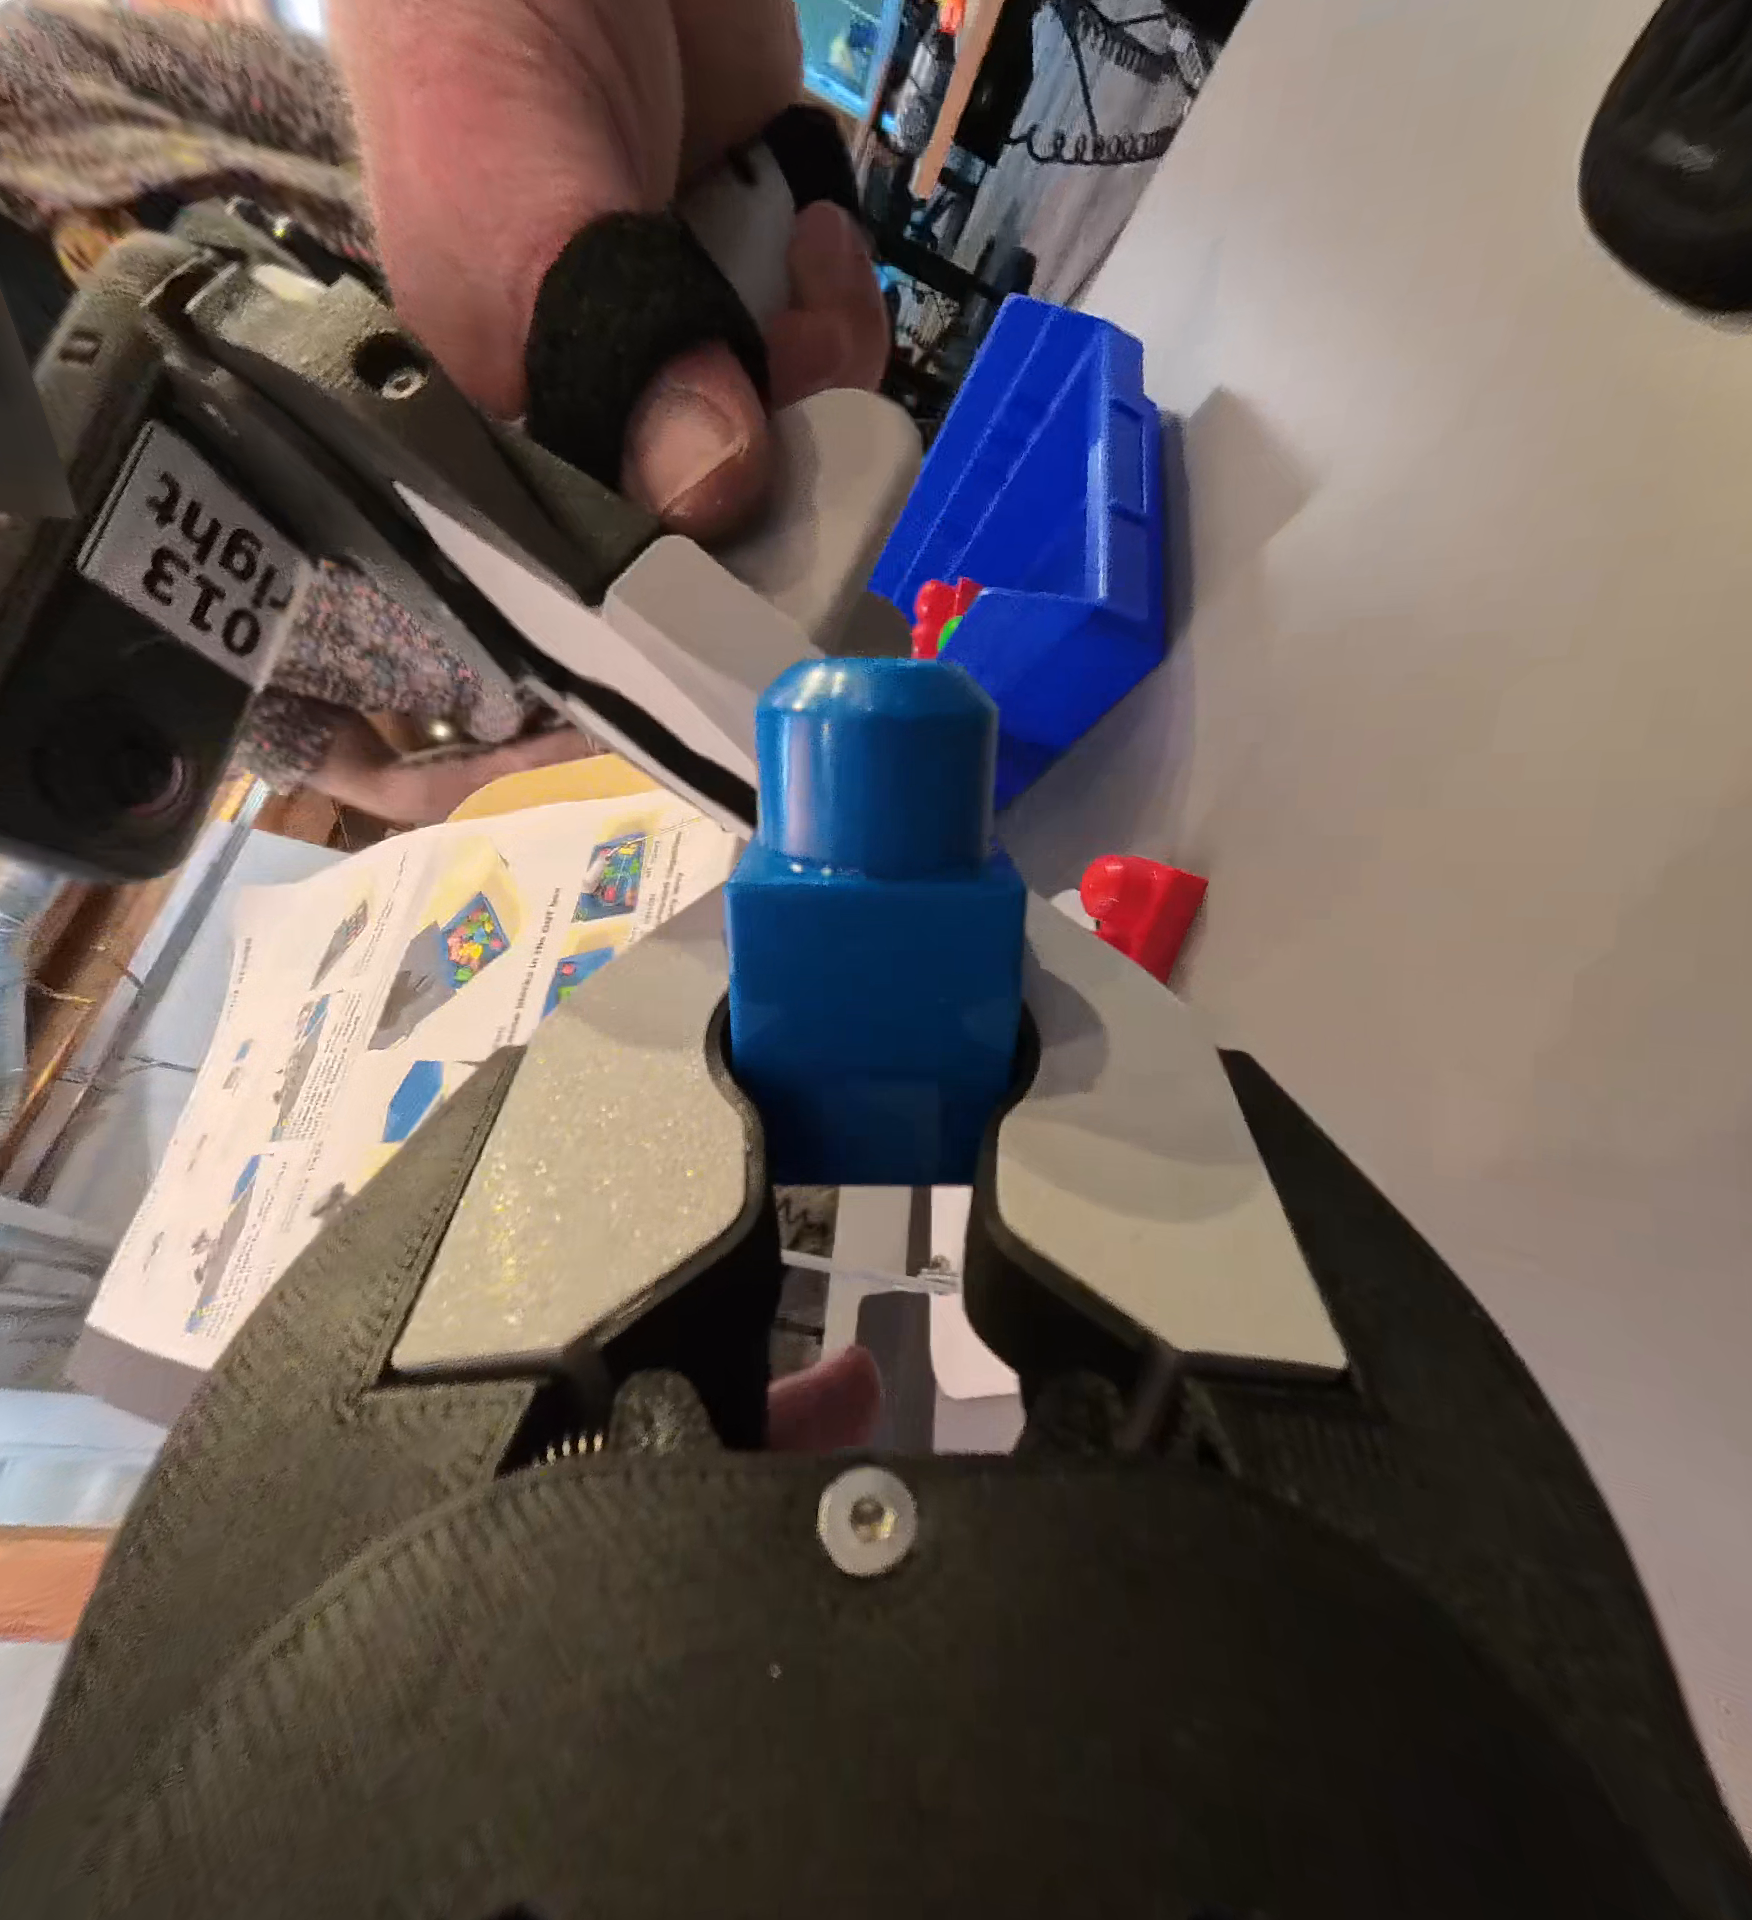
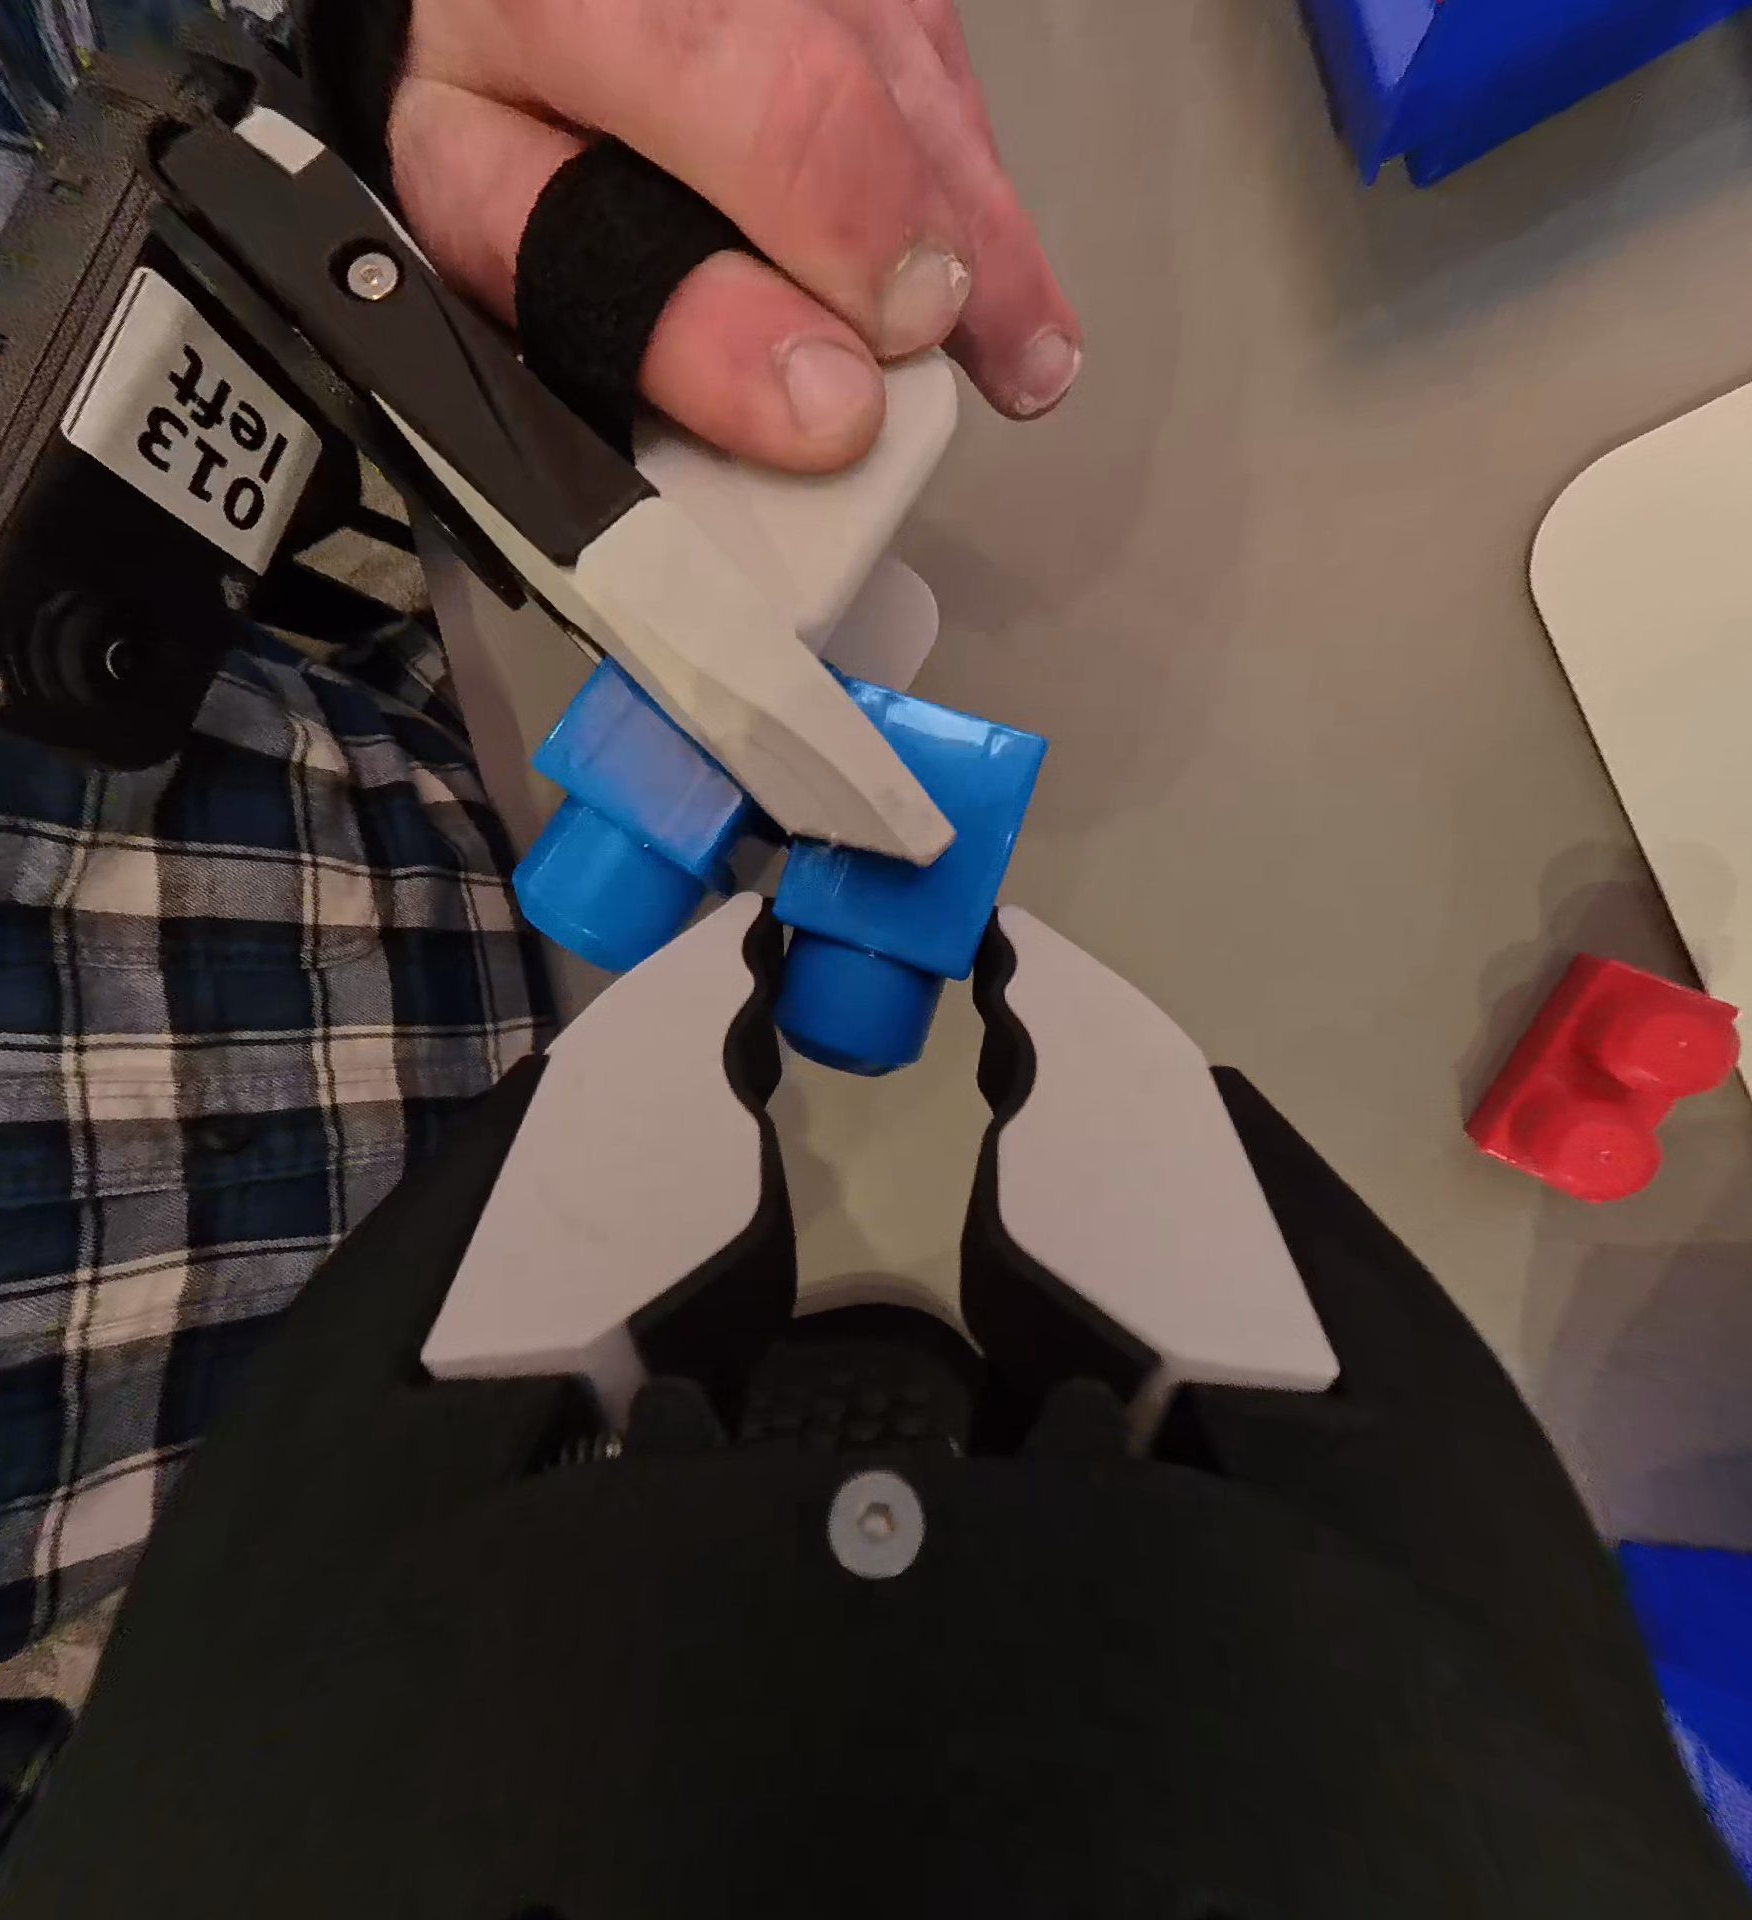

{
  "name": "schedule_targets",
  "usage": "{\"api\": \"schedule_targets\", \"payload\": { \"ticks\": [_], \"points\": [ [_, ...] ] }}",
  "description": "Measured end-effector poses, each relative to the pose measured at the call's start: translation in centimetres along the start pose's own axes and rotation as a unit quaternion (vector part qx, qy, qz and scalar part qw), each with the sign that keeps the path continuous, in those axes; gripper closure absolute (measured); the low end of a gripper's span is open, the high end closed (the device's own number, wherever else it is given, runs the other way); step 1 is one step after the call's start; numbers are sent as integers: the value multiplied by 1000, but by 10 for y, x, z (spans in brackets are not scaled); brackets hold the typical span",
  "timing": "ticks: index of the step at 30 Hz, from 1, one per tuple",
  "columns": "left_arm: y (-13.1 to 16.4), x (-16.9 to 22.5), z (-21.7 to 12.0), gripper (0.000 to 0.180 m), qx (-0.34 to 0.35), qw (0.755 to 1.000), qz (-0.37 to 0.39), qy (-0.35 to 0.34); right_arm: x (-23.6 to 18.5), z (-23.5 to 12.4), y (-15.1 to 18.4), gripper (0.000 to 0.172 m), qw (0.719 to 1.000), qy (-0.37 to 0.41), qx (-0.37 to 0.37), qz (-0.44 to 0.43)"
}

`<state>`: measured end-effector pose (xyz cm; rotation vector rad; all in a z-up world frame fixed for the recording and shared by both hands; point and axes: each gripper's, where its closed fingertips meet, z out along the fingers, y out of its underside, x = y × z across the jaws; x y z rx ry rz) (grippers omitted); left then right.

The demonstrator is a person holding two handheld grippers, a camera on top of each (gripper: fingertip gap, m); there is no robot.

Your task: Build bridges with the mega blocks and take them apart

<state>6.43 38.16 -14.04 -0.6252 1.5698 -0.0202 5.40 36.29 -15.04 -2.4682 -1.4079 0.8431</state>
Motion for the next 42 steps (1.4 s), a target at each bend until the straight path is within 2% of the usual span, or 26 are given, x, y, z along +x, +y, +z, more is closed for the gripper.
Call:
{"api": "schedule_targets", "payload": {
  "ticks": [10, 16, 19, 22, 27, 35, 39, 42],
  "points": [
    [0, 6, 6, 140, -13, 1000, -6, -1, 0, 1, 11, 136, 999, 27, -9, 39],
    [2, 2, 5, 139, -24, 999, -9, -21, 0, 0, 7, 136, 997, 69, -13, 23],
    [1, 4, 7, 130, -25, 999, -20, -18, 0, 0, 7, 136, 996, 89, -24, 14],
    [3, 5, 10, 125, -22, 999, -23, -23, 1, 0, 7, 136, 996, 85, -21, 24],
    [3, 11, 12, 127, -20, 1000, -21, -13, 2, 3, 13, 136, 996, 79, -37, 31],
    [-3, 9, 10, 127, 8, 1000, -23, -14, -6, -1, 21, 135, 997, -4, -16, 70],
    [0, 6, 10, 127, 14, 999, -26, -15, -5, -2, 19, 136, 997, 23, -12, 68],
    [-3, 8, 11, 127, 23, 999, -32, -8, -4, -5, 19, 136, 997, 11, 4, 76]
  ]
}}
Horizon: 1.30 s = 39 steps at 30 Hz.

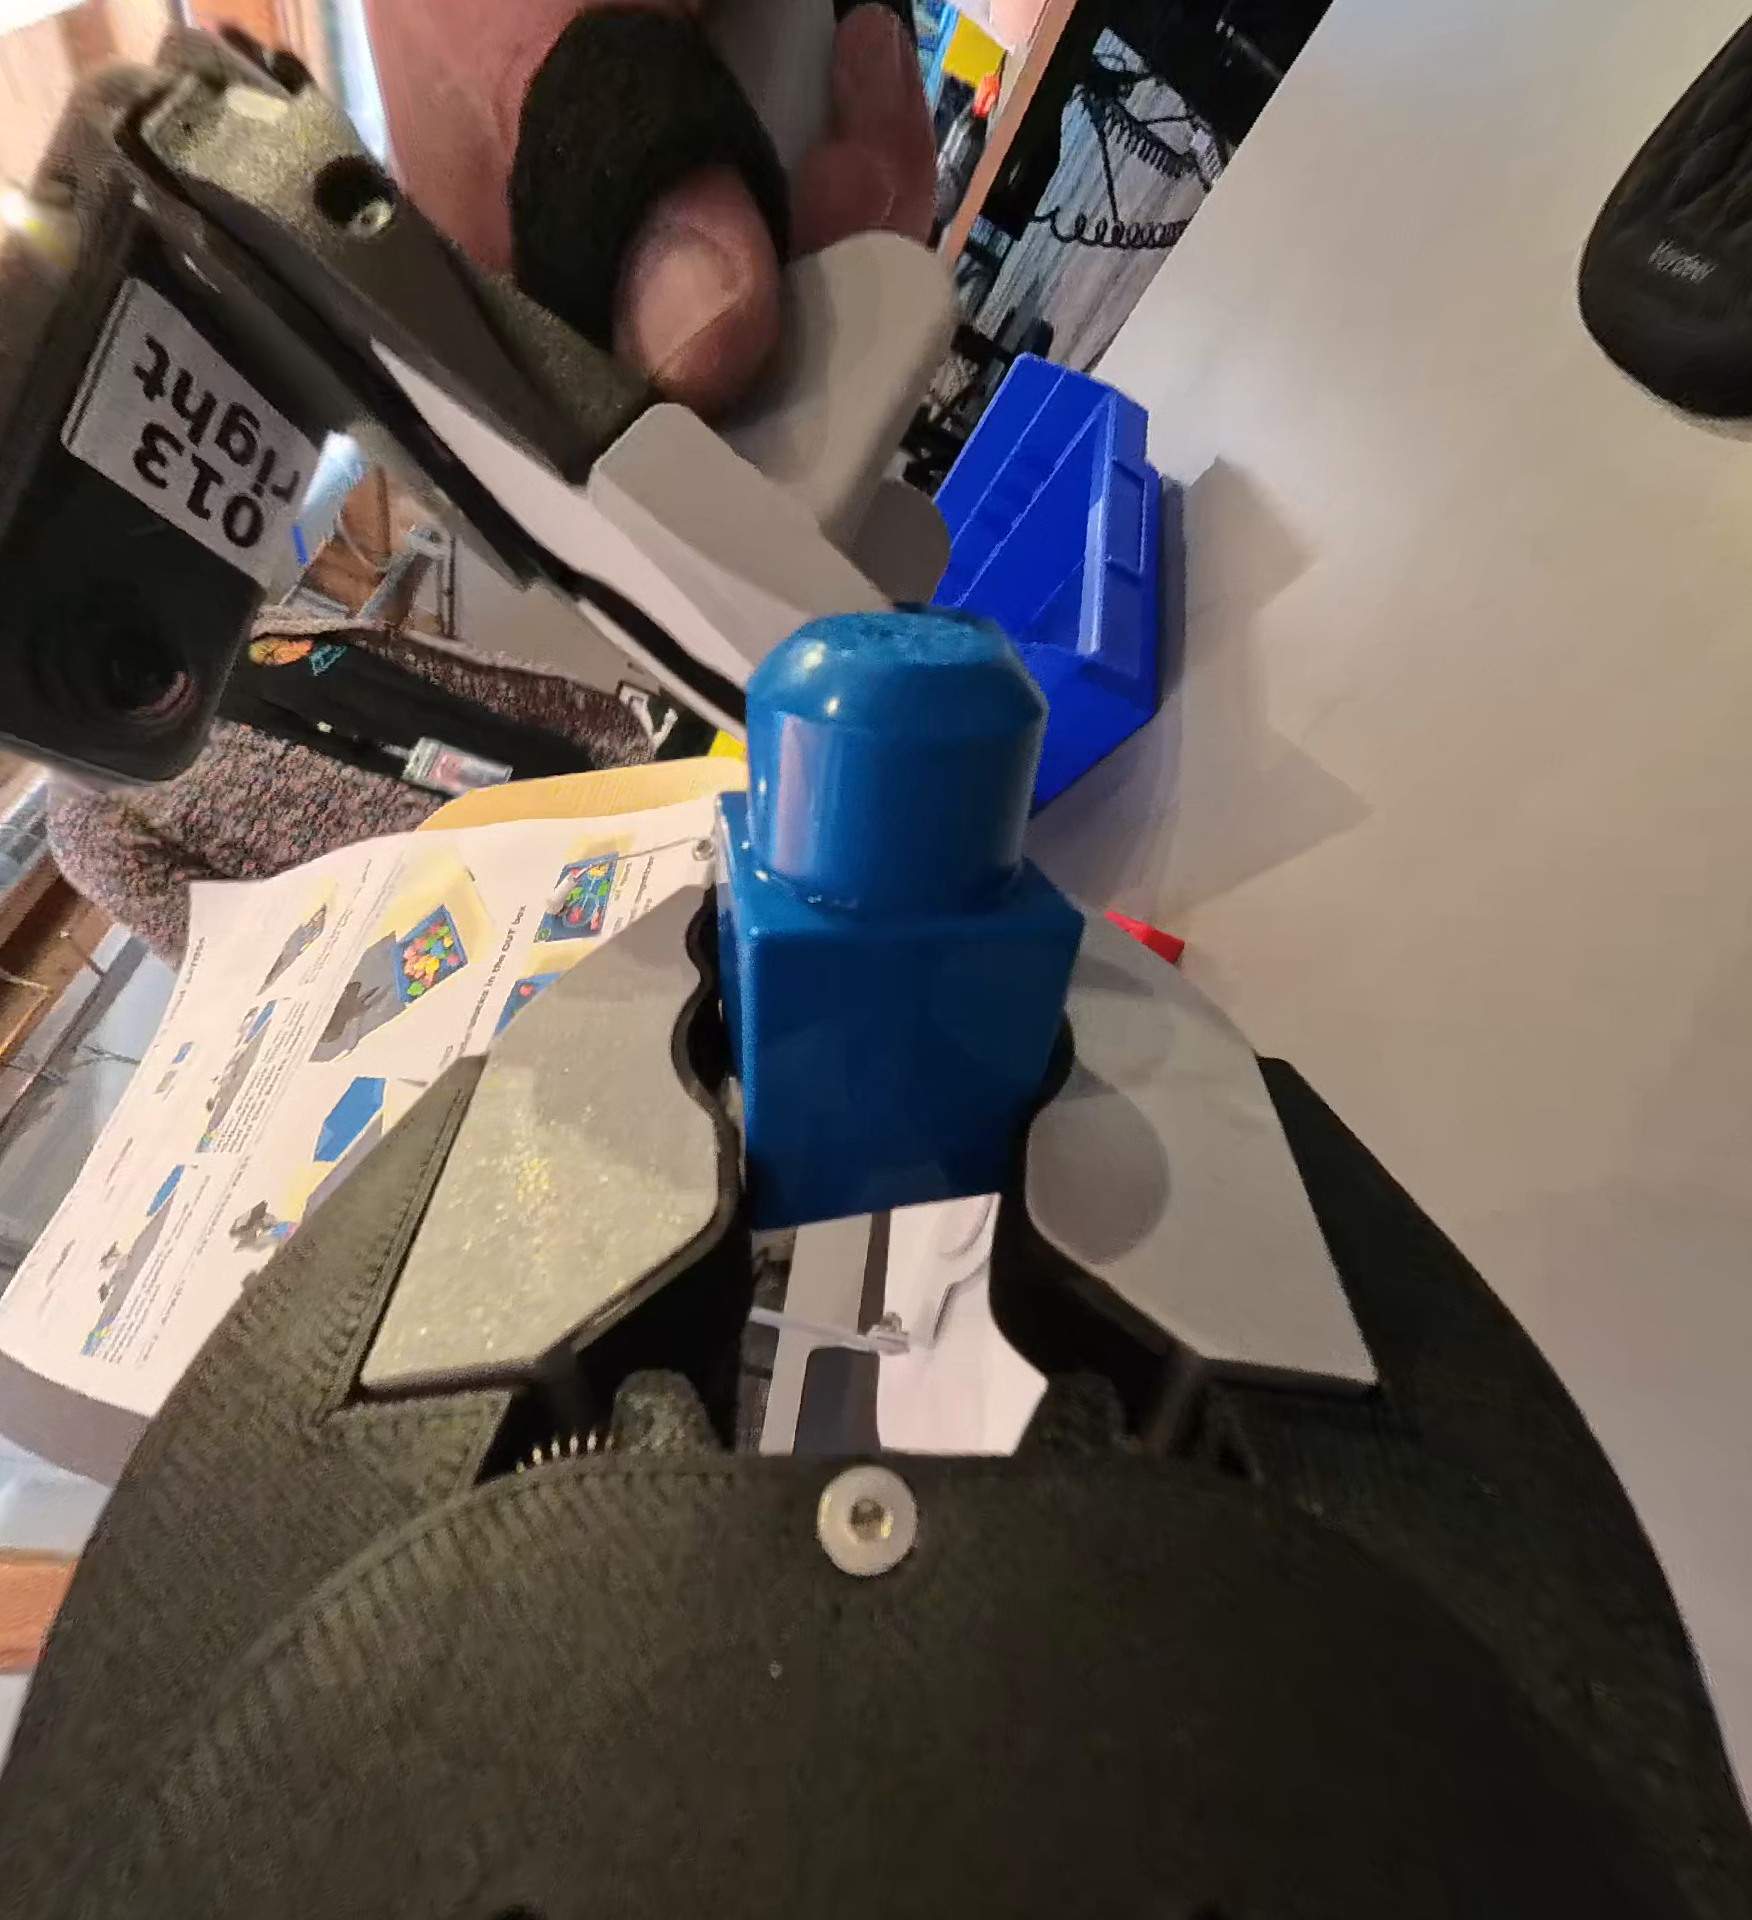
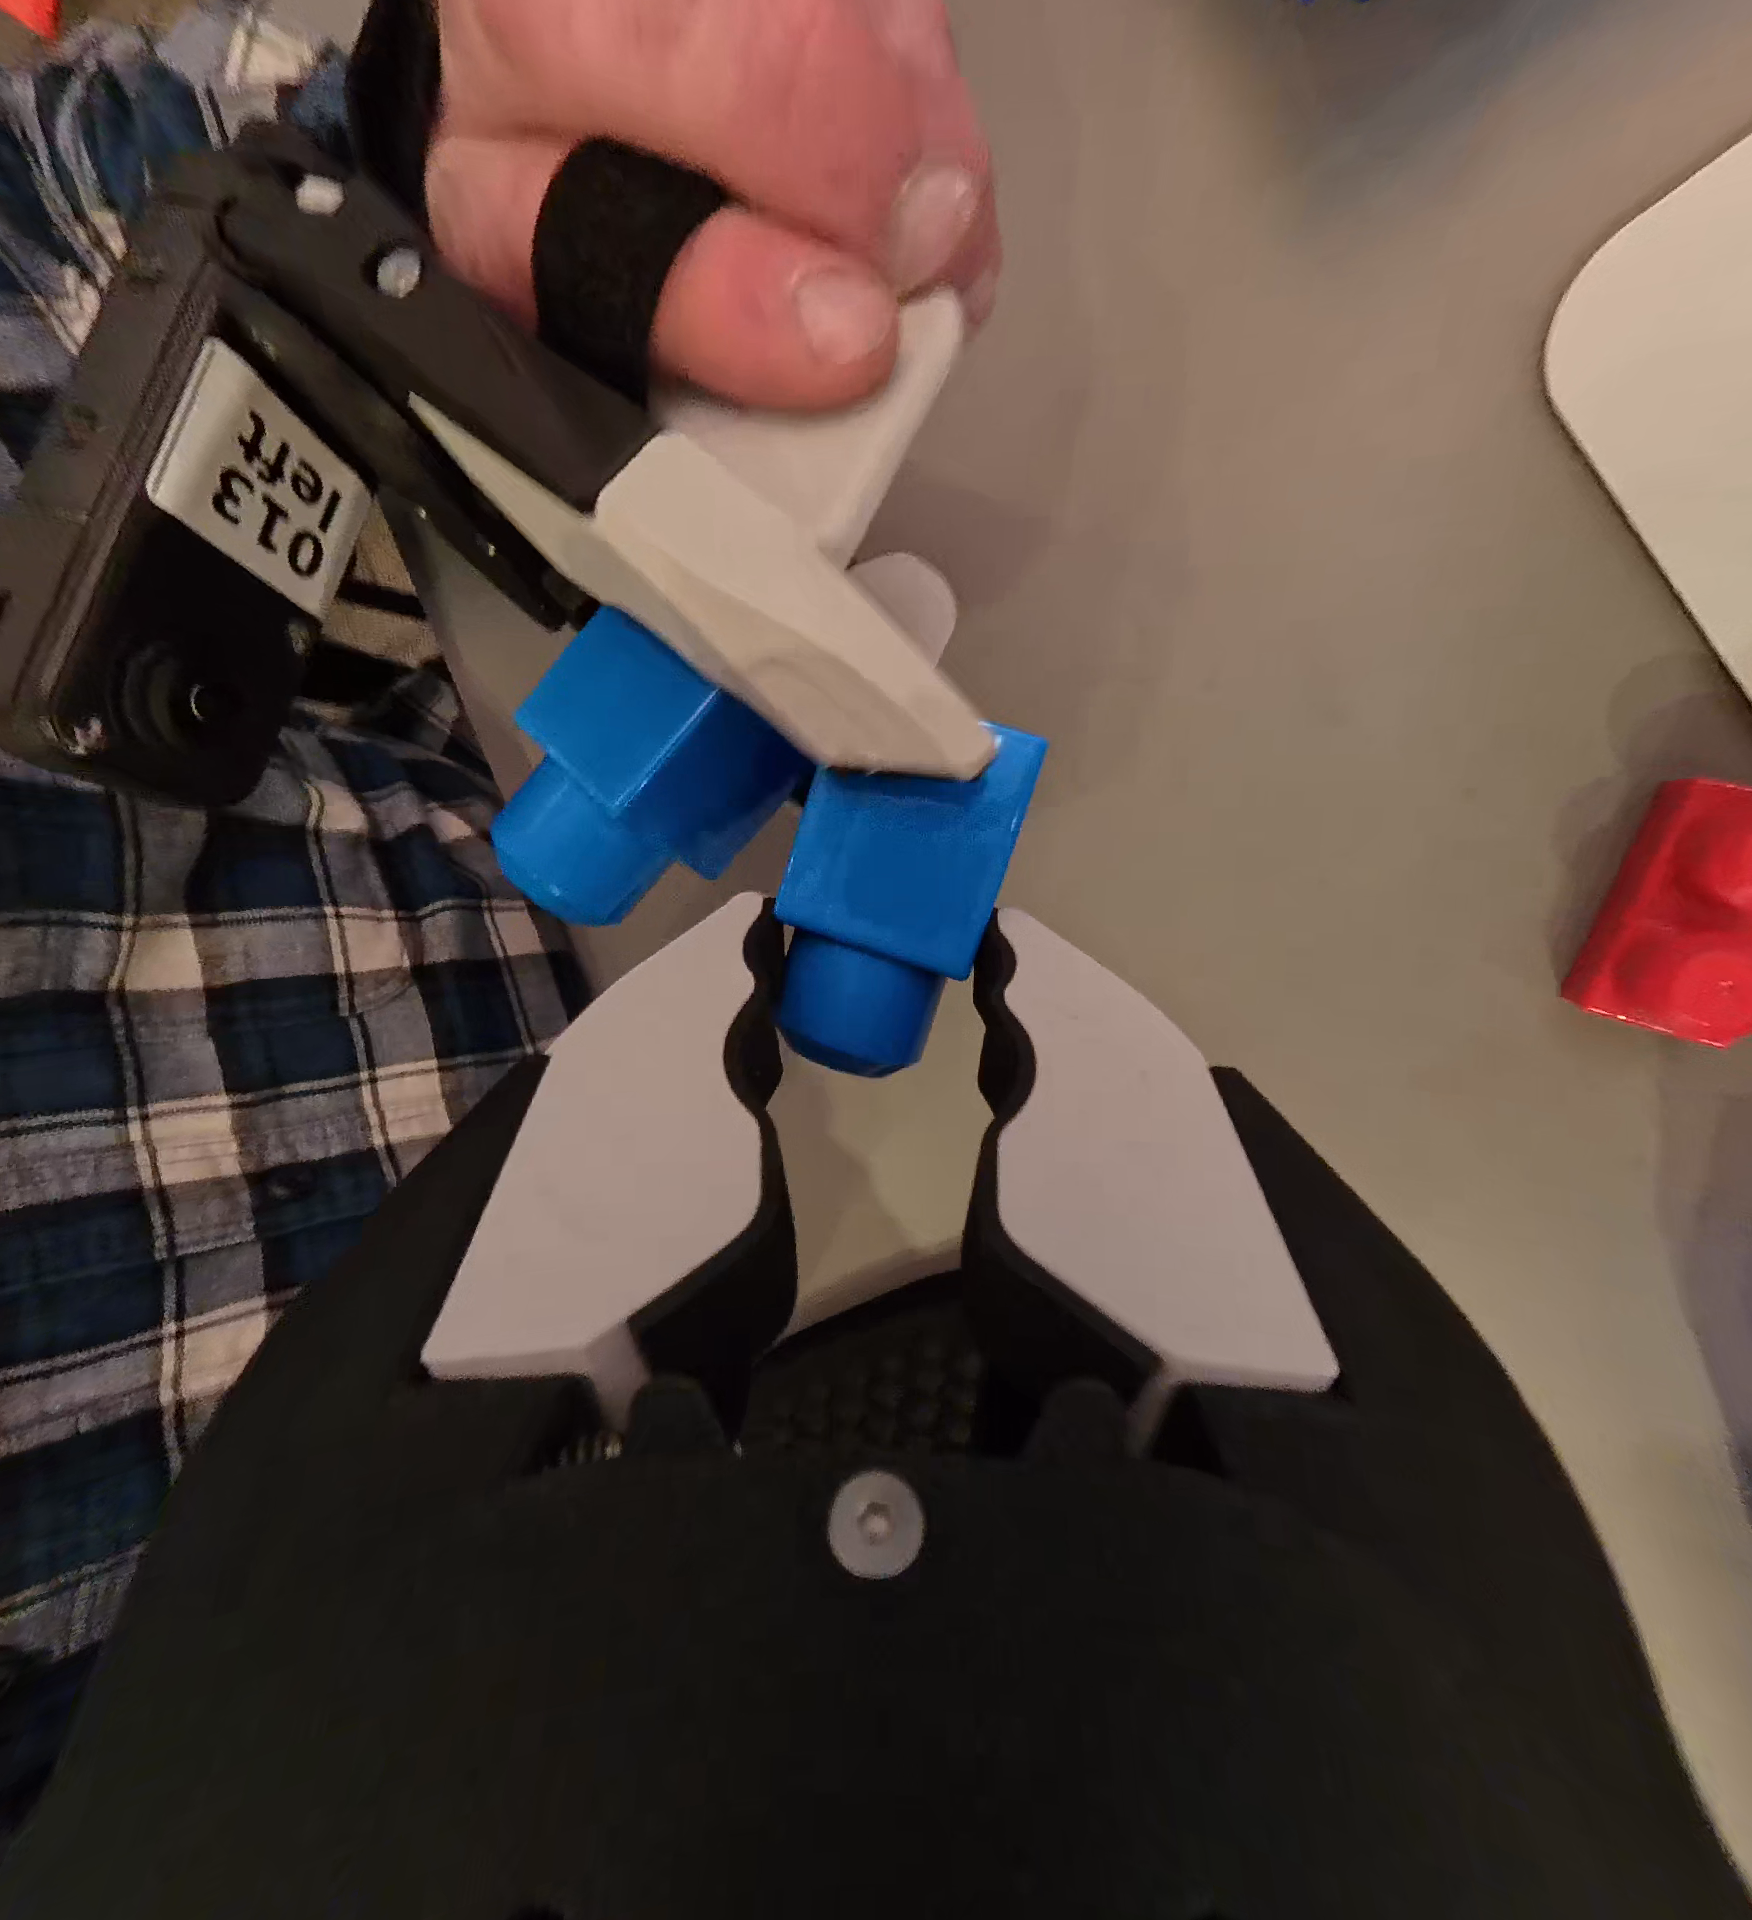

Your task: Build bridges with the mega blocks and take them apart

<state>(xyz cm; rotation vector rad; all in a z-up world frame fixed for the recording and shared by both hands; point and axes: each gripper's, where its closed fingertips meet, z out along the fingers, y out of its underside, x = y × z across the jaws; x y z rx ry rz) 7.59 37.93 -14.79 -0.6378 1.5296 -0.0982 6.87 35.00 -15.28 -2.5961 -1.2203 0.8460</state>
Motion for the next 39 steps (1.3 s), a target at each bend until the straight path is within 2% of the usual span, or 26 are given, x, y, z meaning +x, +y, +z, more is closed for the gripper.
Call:
{"api": "schedule_targets", "payload": {
  "ticks": [9, 16, 21, 23, 26, 28, 30, 32, 34, 37, 39],
  "points": [
    [-12, -9, -4, 127, 39, 999, -11, -32, -12, -11, -2, 136, 999, -30, 33, 9],
    [-14, -5, -1, 128, 36, 999, -10, -17, -7, -12, 6, 136, 1000, 8, 26, 1],
    [-15, -7, -1, 128, 48, 996, -81, 9, -1, -17, 14, 136, 998, 18, 52, 9],
    [-11, -11, 1, 128, 38, 994, -102, 12, -1, -22, 17, 136, 997, 20, 67, 11],
    [1, -13, 7, 129, -1, 996, -87, 5, -1, -28, 25, 136, 996, 45, 77, 3],
    [0, -6, 10, 129, 0, 995, -98, 31, 2, -29, 34, 136, 996, 60, 66, -1],
    [3, 3, 13, 129, -6, 990, -126, 60, 7, -26, 47, 135, 997, 65, 38, 2],
    [2, 16, 13, 129, 2, 980, -168, 104, 24, -20, 66, 135, 994, 109, -20, -16],
    [6, 23, 13, 129, -1, 971, -208, 120, 42, -12, 84, 135, 981, 162, -90, -59],
    [9, 39, 12, 129, -4, 948, -268, 170, 64, -3, 107, 135, 938, 226, -210, -159],
    [13, 48, 10, 129, -15, 932, -299, 204, 81, -3, 115, 135, 879, 283, -302, -237]
  ]
}}
